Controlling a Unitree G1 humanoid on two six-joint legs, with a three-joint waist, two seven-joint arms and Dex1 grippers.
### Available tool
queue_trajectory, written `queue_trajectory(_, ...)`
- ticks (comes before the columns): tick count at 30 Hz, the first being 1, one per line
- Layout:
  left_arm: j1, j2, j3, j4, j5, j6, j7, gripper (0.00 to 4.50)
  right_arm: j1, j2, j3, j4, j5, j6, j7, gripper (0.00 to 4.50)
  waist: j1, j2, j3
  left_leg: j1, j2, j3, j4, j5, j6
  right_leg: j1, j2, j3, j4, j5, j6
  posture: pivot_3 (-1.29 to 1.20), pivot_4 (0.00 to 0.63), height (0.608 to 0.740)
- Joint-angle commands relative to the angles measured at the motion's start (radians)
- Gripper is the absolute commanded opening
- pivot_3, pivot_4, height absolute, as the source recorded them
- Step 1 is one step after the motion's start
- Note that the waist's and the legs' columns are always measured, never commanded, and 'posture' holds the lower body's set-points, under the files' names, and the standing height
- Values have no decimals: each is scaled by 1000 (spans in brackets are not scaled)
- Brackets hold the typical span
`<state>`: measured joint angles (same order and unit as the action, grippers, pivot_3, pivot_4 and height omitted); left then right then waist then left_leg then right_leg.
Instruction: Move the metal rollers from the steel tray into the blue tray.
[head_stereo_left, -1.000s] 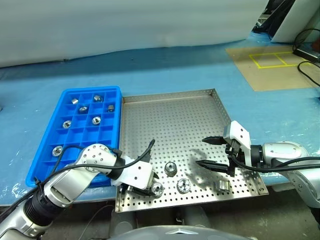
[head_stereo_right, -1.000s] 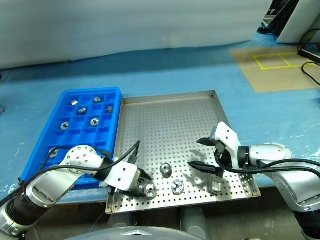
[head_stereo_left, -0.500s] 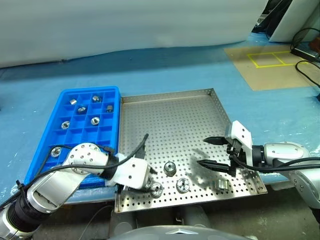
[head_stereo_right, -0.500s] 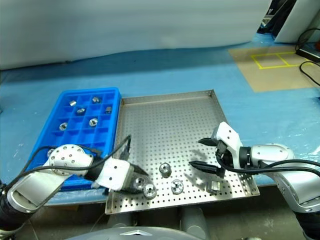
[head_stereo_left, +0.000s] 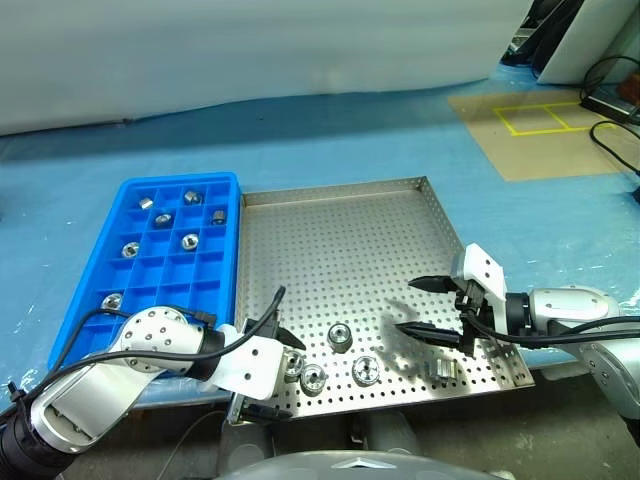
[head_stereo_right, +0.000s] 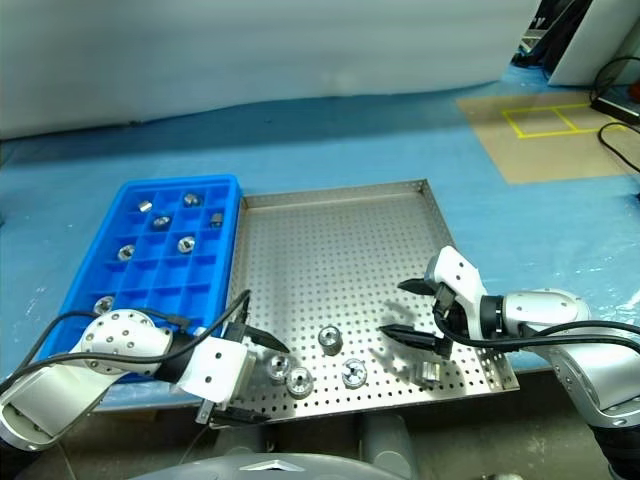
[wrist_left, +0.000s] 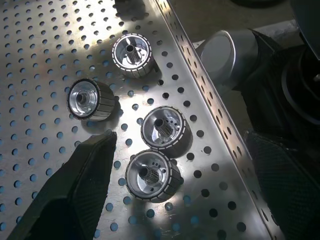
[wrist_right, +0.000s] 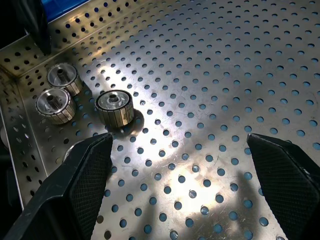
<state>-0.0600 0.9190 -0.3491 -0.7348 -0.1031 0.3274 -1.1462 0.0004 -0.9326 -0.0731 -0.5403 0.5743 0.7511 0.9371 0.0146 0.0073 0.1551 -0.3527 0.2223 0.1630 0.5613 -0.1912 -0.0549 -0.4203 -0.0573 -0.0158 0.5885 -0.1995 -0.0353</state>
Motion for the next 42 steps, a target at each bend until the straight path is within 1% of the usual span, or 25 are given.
queue_trajectory(1,-21,-17,-31,96,85,-104,34,4348,1,-12,-39,-26,17,-4,5,4500,0,0,0,0,0,0,0,0,0,0,0,0,0,0,0,-177,150,740)
queue_trajectory(5,-45,-64,-50,201,138,-165,68,4348,4,-11,-41,-30,21,0,2,4500,-1,0,0,0,0,0,0,0,0,0,0,0,0,0,0,-179,150,740)
queue_trajectory(8,-48,-86,-60,230,153,-189,72,4348,4,-11,-42,-31,22,3,-1,4500,0,0,0,0,0,0,0,0,0,0,0,0,0,0,0,-183,150,740)
queue_trajectory(14,-7,-96,-92,182,161,-195,58,4348,8,-12,-46,-36,27,6,-5,4500,0,0,0,0,0,0,0,0,0,0,0,0,0,0,0,-185,150,740)
queue_trajectory(19,-3,-105,-107,138,152,-150,53,4348,10,-16,-46,-37,27,5,-6,4500,0,0,0,0,0,0,0,0,0,0,0,0,0,0,0,-184,150,740)
queue_trajectory(25,-28,-115,-85,142,145,-66,63,4348,15,-17,-46,-40,26,3,-9,4500,-1,0,0,0,0,0,0,0,0,0,0,0,0,0,0,-188,150,740)
queue_trajectory(29,-32,-100,-80,140,140,-50,48,4348,18,-19,-48,-40,25,1,-10,4500,-1,0,0,0,0,0,0,0,0,0,0,0,0,0,0,-189,150,740)
queue_trajectory(31,-27,-94,-83,126,134,-49,40,3978,19,-20,-49,-40,24,0,-10,4500,-1,0,0,0,0,0,0,0,0,0,0,0,0,0,0,-189,150,740)
queue_trajectory(32,-23,-95,-87,112,134,-43,43,3719,19,-20,-49,-40,25,0,-10,4500,0,0,0,0,0,0,0,0,0,0,0,0,0,0,0,-190,150,740)
queue_trajectory(35,-19,-106,-95,80,137,-9,57,2782,19,-21,-49,-40,25,0,-11,4500,-1,0,0,0,0,0,0,0,0,0,0,0,0,0,0,-190,150,740)
queue_trajectory(42,-22,-109,-116,47,149,24,57,2782,14,-21,-45,-33,18,-5,-11,4500,-1,0,0,0,0,0,0,0,0,0,0,0,0,0,0,-194,150,740)
